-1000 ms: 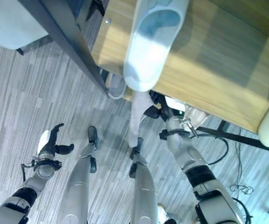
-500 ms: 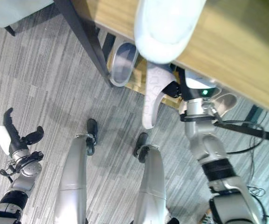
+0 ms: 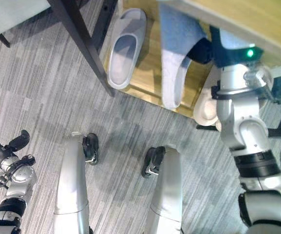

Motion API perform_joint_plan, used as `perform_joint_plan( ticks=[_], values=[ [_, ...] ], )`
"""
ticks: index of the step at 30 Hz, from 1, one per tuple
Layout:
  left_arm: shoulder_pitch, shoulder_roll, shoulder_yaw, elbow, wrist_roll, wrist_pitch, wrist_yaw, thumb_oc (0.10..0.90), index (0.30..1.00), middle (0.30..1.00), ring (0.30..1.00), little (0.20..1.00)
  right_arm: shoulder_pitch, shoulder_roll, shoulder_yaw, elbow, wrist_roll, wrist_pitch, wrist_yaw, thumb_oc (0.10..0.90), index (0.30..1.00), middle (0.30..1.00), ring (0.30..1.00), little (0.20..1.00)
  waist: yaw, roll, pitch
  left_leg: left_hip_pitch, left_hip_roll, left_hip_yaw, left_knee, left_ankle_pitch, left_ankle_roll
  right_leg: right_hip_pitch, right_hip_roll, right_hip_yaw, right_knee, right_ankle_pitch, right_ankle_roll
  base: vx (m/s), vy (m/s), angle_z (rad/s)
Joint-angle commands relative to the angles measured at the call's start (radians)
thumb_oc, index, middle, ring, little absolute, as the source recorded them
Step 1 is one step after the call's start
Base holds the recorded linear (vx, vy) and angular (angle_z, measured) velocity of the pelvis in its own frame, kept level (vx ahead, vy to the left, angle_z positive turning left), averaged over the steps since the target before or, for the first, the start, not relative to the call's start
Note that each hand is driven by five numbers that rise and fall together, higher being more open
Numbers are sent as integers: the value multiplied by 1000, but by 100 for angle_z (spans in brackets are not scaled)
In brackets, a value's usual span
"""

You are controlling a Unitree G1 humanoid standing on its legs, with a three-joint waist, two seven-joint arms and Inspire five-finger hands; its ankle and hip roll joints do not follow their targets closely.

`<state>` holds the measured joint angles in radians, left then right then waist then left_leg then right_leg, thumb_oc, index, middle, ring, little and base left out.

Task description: Arrange the slippers neatly on the shoe rack.

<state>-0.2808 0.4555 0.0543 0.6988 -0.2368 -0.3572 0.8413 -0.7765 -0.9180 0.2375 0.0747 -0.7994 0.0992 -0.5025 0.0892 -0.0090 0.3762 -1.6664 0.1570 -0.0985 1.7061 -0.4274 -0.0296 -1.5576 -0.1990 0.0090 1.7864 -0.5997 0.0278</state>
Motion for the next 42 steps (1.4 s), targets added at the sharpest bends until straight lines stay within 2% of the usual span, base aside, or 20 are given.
perform_joint_plan(
  ticks=[1, 2, 3, 5, 6, 8, 9, 11, 14, 16, 20, 23, 24, 29, 33, 42],
  values=[
    [-3, 89, 63, -68, -1, -90, 68, 800, 900, 900, 900, 900, -193, -25, 10, -3, 44, 25, -13, 400, 300, 300, 300, 300, 5, -7, -15, 96, -7, -25, 131, -193, 46, 7, 55, 40, 31, -30, -70, 136, 12, 3],
    [0, 101, 65, -113, 17, -87, 66, 800, 900, 900, 900, 900, -243, -27, 37, 38, 61, 30, -6, 400, 300, 300, 300, 300, 10, -11, 13, 96, -12, -39, 192, -216, 44, -2, 57, 67, 108, -51, -74, 66, -1, 2],
    [0, 101, 67, -116, 18, -85, 67, 800, 900, 900, 900, 900, -249, -26, 41, 42, 62, 30, -8, 400, 300, 300, 300, 300, 9, -11, 18, 96, -11, -38, 198, -218, 45, -3, 57, 69, 114, -54, -75, 103, 11, 9],
    [18, 115, 80, -170, 29, -86, 69, 800, 900, 900, 900, 900, -315, -38, 82, 103, 81, 42, 8, 400, 300, 300, 300, 300, 19, -10, 65, 96, -24, -67, 310, -254, 46, -12, 62, 103, 239, -90, -83, 98, 40, 9],
    [18, 113, 85, -174, 29, -84, 68, 800, 900, 900, 900, 900, -327, -38, 89, 107, 82, 42, 7, 400, 300, 300, 300, 300, 15, -9, 74, 96, -24, -68, 320, -258, 46, -12, 62, 104, 249, -95, -83, 93, 45, -1],
    [38, 134, 97, -212, 28, -85, 68, 800, 900, 900, 900, 900, -416, -52, 127, 148, 104, 59, 39, 400, 300, 300, 300, 300, 21, -9, 128, 96, -40, -94, 447, -294, 44, -12, 62, 124, 370, -128, -88, 54, 31, 1],
    [38, 133, 100, -213, 28, -84, 67, 800, 900, 900, 900, 900, -424, -51, 133, 152, 105, 59, 39, 400, 300, 300, 300, 300, 19, -8, 134, 96, -41, -95, 454, -298, 44, -12, 62, 125, 377, -131, -88, 45, 46, -3],
    [69, 148, 106, -220, 25, -86, 72, 800, 900, 900, 900, 900, -515, -65, 212, 224, 136, 66, 67, 400, 300, 300, 300, 300, 25, -11, 144, 96, -45, -116, 532, -322, 42, -12, 56, 133, 447, -151, -92, 33, 45, -8],
    [87, 151, 111, -222, 19, -88, 70, 800, 900, 900, 900, 900, -563, -59, 250, 248, 160, 64, 74, 400, 300, 300, 300, 300, 24, -12, 144, 96, -46, -124, 558, -332, 37, -12, 53, 132, 468, -158, -92, 5, 11, -5],
    [117, 143, 115, -210, 6, -78, 50, 800, 900, 900, 900, 900, -575, -43, 254, 251, 224, 43, 81, 400, 300, 300, 300, 300, 24, -31, 144, 96, -47, -134, 570, -338, 33, -12, 54, 136, 477, -148, -88, 11, 11, -3],
    [117, 146, 101, -204, -1, -89, 27, 800, 900, 900, 900, 900, -574, -51, 261, 289, 255, 34, 102, 400, 300, 300, 300, 300, 36, -50, 144, 96, -50, -139, 555, -327, 31, -12, 59, 132, 451, -125, -82, 6, 0, -6],
    [114, 153, 92, -193, -5, -91, 21, 800, 900, 900, 900, 900, -623, -58, 315, 337, 262, 29, 111, 400, 300, 300, 300, 300, 45, -46, 144, 96, -53, -147, 562, -326, 30, -12, 62, 123, 451, -124, -81, -5, 10, -2],
    [109, 161, 75, -181, -7, -86, 15, 800, 900, 900, 900, 900, -686, -64, 388, 398, 258, 31, 135, 400, 300, 300, 300, 300, 50, -46, 144, 96, -55, -157, 579, -333, 31, -12, 64, 118, 457, -128, -79, -5, 23, -7],
    [103, 138, 46, -158, -27, -83, -11, 800, 900, 900, 900, 900, -791, -33, 515, 516, 299, 20, 172, 400, 300, 300, 300, 300, 49, -34, 144, 96, -55, -166, 591, -341, 27, -12, 65, 116, 461, -130, -76, -10, 40, -7],
    [101, 129, 32, -151, -55, -89, -50, 800, 900, 900, 900, 900, -848, -33, 603, 552, 359, -15, 224, 400, 300, 300, 300, 300, 56, -46, 144, 96, -51, -161, 584, -334, 18, -12, 62, 124, 457, -122, -76, 0, 0, 0],
    [113, 102, 11, -118, -94, -92, -90, 800, 900, 900, 900, 900, -833, -51, 645, 568, 409, -48, 295, 400, 300, 300, 300, 300, 45, -48, 144, 96, -52, -168, 593, -335, 10, -12, 61, 129, 465, -124, -79, -3, 4, 0]
  ],
)
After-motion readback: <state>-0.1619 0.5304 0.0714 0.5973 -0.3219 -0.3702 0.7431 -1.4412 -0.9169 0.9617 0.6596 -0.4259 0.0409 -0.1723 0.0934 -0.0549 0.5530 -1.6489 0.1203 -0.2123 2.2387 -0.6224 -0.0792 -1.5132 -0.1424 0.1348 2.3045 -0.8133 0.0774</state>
